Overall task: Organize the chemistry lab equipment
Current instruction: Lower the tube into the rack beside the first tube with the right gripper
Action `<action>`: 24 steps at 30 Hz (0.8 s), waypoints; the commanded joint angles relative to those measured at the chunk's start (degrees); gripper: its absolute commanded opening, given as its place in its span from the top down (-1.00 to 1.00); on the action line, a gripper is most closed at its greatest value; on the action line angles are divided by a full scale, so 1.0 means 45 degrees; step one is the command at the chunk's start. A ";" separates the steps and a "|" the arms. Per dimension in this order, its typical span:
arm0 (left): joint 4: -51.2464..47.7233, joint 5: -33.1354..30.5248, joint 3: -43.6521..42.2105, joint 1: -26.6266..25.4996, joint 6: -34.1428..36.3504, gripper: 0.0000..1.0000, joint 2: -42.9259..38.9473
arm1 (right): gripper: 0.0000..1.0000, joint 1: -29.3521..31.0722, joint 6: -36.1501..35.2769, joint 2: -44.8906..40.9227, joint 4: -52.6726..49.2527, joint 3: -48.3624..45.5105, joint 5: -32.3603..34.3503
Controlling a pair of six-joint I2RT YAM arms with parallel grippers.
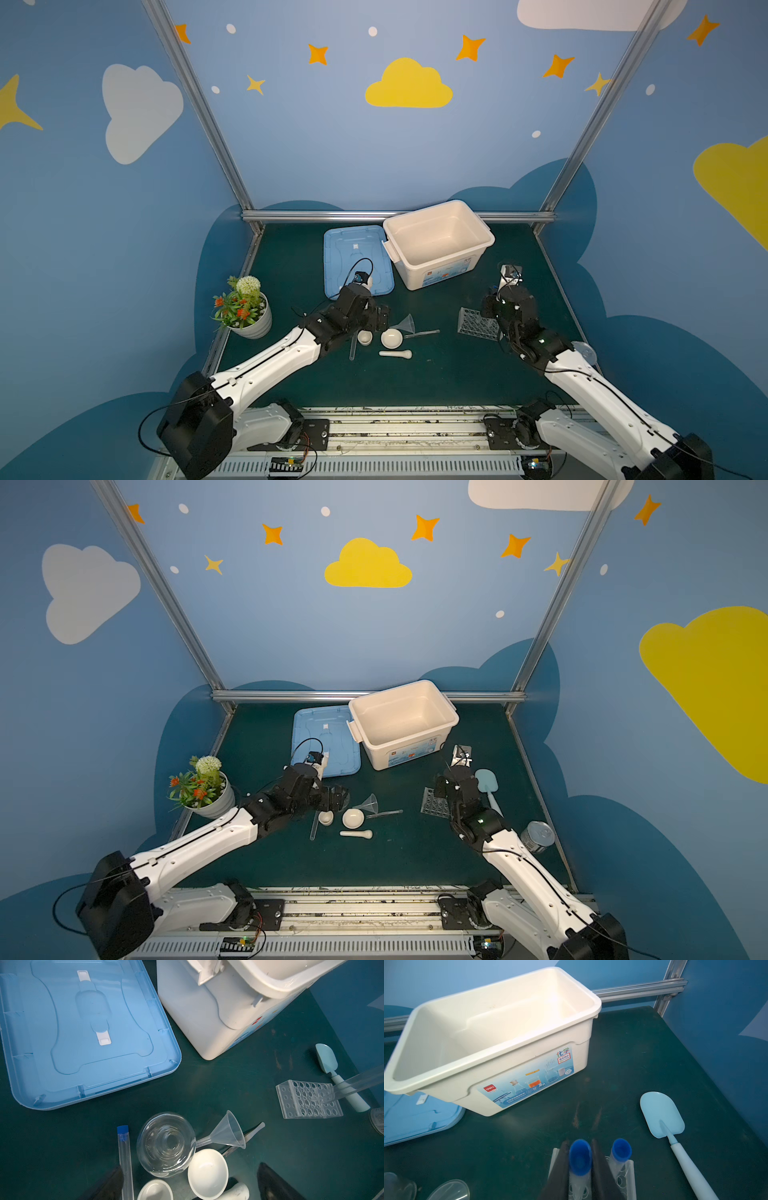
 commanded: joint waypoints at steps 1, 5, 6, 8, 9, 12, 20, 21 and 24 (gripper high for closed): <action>-0.0072 0.0001 -0.0179 0.0069 -0.0135 -0.99 0.0019 | 0.97 0.0108 -0.0351 -0.0040 0.0851 -0.0189 0.0506; -0.0051 0.0015 -0.0234 0.0089 -0.0183 -0.99 -0.0028 | 0.97 0.0092 -0.0395 0.0098 0.1197 -0.0322 0.0539; -0.0066 0.0023 -0.0248 0.0089 -0.0189 -0.99 -0.0047 | 0.97 0.0093 -0.0401 0.0099 0.1277 -0.0350 0.0539; -0.0071 0.0015 -0.0275 0.0106 -0.0186 -0.99 -0.0057 | 0.97 0.0102 -0.0407 0.0127 0.1385 -0.0375 0.0539; -0.0071 0.0018 -0.0282 0.0109 -0.0188 -0.99 -0.0069 | 0.97 0.0104 -0.0422 0.0165 0.1395 -0.0353 0.0568; -0.0052 0.0031 -0.0334 0.0110 -0.0214 -0.99 -0.0076 | 0.97 0.0103 -0.0457 0.0322 0.1513 -0.0367 0.0617; -0.0012 0.0084 -0.0415 0.0137 -0.0269 -0.99 -0.0123 | 0.97 0.0110 -0.0557 0.0680 0.1607 -0.0409 0.0520; -0.0013 0.0074 -0.0433 0.0148 -0.0285 -0.99 -0.0123 | 0.97 0.0124 -0.0551 0.0721 0.1565 -0.0414 0.0519; 0.0007 0.0093 -0.0426 0.0166 -0.0276 -0.99 -0.0125 | 0.97 0.0111 -0.0505 0.0763 0.1440 -0.0452 0.0594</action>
